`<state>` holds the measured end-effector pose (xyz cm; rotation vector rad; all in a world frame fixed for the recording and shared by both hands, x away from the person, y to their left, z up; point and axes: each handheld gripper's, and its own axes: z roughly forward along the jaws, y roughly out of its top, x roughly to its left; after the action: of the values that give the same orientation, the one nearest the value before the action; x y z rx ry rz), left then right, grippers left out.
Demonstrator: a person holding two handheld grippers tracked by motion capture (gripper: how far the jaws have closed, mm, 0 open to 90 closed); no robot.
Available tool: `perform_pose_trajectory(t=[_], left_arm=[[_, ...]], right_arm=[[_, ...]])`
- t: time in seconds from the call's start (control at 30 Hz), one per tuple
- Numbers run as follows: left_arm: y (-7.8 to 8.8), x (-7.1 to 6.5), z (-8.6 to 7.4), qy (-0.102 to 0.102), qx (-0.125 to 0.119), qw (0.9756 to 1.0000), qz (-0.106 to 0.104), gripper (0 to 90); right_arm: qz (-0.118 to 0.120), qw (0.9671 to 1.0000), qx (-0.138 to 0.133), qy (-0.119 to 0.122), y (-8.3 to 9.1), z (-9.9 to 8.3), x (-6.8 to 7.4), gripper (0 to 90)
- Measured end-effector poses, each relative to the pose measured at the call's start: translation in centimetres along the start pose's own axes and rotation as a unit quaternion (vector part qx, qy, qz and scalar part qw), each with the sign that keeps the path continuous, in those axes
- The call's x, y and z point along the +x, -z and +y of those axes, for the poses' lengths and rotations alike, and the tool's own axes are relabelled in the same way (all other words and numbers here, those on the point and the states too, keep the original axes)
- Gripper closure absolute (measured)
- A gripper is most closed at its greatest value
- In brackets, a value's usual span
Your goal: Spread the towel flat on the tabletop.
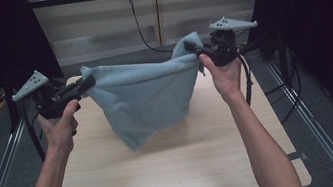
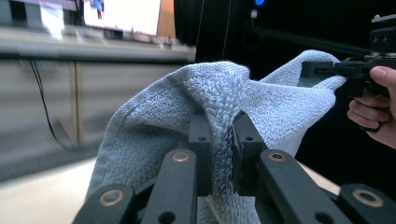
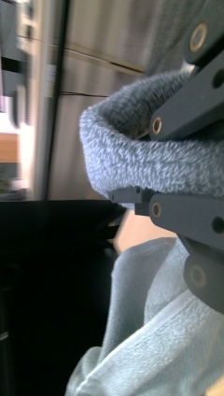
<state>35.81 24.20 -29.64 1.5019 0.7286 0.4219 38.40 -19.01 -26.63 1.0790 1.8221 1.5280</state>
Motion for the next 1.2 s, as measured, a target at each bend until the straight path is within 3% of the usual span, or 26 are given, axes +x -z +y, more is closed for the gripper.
perform_pose_trajectory(t=[0.07,0.1,0.13,0.17,0.2,0.23,0.3,0.33,0.37,0.43,0.47,0.5,0.53,0.6,0.7,0.73,0.77,0.8,0.83,0.9,0.93,1.0,1.07,1.17,1.2], left_arm=[[0.4,-0.7,-0.1,-0.016,0.002,0.9999,-0.001,81.5],[0.6,-0.9,-0.5,-0.017,0.008,0.9998,-0.003,81.5],[0.8,-1.2,-2.5,-0.014,0.026,0.9995,-0.007,81.5],[0.8,-1.2,-2.5,-0.014,0.026,0.9995,-0.007,81.5],[0.9,-1.3,-3.4,-0.015,0.034,0.9992,-0.013,81.5],[1.0,-1.5,-5.2,-0.007,0.048,0.9986,-0.019,81.4],[1.0,-1.8,-7.8,-0.003,0.077,0.9967,-0.025,81.4],[1.1,-1.9,-10.5,0.013,0.107,0.9936,-0.033,81.4],[1.1,-1.9,-10.5,0.013,0.107,0.9936,-0.033,81.3],[1.2,-2.2,-13.0,0.018,0.139,0.9891,-0.043,81.2],[1.4,-2.7,-14.5,0.020,0.159,0.9857,-0.051,81.1],[1.4,-2.7,-14.5,0.020,0.159,0.9857,-0.051,81.0],[1.6,-3.1,-15.2,0.021,0.170,0.9836,-0.055,81.0],[2.0,-3.7,-16.5,0.024,0.187,0.9801,-0.063,80.4],[2.3,-4.6,-18.5,0.018,0.225,0.9709,-0.079,78.3],[2.3,-4.8,-18.9,0.021,0.232,0.9690,-0.082,78.3],[2.5,-5.0,-19.4,0.022,0.246,0.9652,-0.085,77.1],[2.7,-5.1,-19.7,0.022,0.256,0.9624,-0.088,73.1],[2.9,-5.2,-20.0,0.024,0.260,0.9613,-0.089,73.1],[3.5,-5.3,-20.2,0.032,0.260,0.9610,-0.088,64.4],[3.8,-5.2,-20.0,0.034,0.256,0.9620,-0.090,64.4],[4.3,-5.0,-19.5,0.035,0.237,0.9666,-0.092,60.6],[4.4,-4.6,-18.9,0.042,0.219,0.9709,-0.087,58.2],[4.0,-3.8,-18.5,0.047,0.212,0.9734,-0.073,55.6],[3.7,-3.5,-18.4,0.044,0.216,0.9732,-0.067,55.9]], right_arm=[[0.007,0.9998,-0.018,0.002,1.1,0.2,0.6,85.3],[0.007,0.9998,-0.015,0.004,1.3,-0.2,0.7,85.3],[0.005,0.9999,-0.006,0.008,1.4,-1.0,0.8,85.2],[0.005,0.9999,0.008,0.007,1.6,-2.4,0.8,85.2],[0.005,0.9999,0.008,0.007,1.6,-2.4,0.8,85.2],[0.006,0.9996,0.028,-0.004,2.0,-5.5,0.6,85.2],[0.006,0.9985,0.053,-0.009,2.3,-8.4,0.5,85.1],[0.005,0.9978,0.066,-0.011,2.5,-10.0,0.5,85.2],[0.005,0.9978,0.066,-0.011,2.5,-10.0,0.5,85.2],[0.009,0.9956,0.092,-0.019,3.1,-13.4,0.6,85.1],[0.008,0.9940,0.106,-0.026,3.7,-15.4,1.0,85.1],[0.009,0.9935,0.109,-0.031,4.1,-16.4,1.2,84.9],[0.009,0.9935,0.109,-0.031,4.1,-16.4,1.2,84.9],[0.006,0.9912,0.129,-0.030,5.1,-18.1,1.9,84.4],[-0.003,0.9874,0.154,-0.038,7.5,-21.2,2.9,79.1],[-0.003,0.9874,0.154,-0.038,7.5,-21.2,2.9,79.1],[-0.001,0.9869,0.155,-0.045,7.9,-21.7,3.0,77.0],[-0.001,0.9832,0.176,-0.050,8.7,-22.9,3.1,74.1],[-0.001,0.9832,0.176,-0.050,8.7,-22.9,3.1,74.1],[-0.005,0.9801,0.191,-0.055,9.8,-23.7,3.0,63.3],[-0.005,0.9801,0.191,-0.055,9.8,-23.7,3.0,63.3],[-0.004,0.9798,0.189,-0.066,10.7,-23.7,2.6,60.4],[-0.012,0.9805,0.186,-0.062,11.6,-23.6,2.4,55.3],[-0.016,0.9794,0.187,-0.074,12.4,-23.7,2.0,45.2],[-0.017,0.9788,0.189,-0.077,12.7,-23.7,1.9,43.2]])
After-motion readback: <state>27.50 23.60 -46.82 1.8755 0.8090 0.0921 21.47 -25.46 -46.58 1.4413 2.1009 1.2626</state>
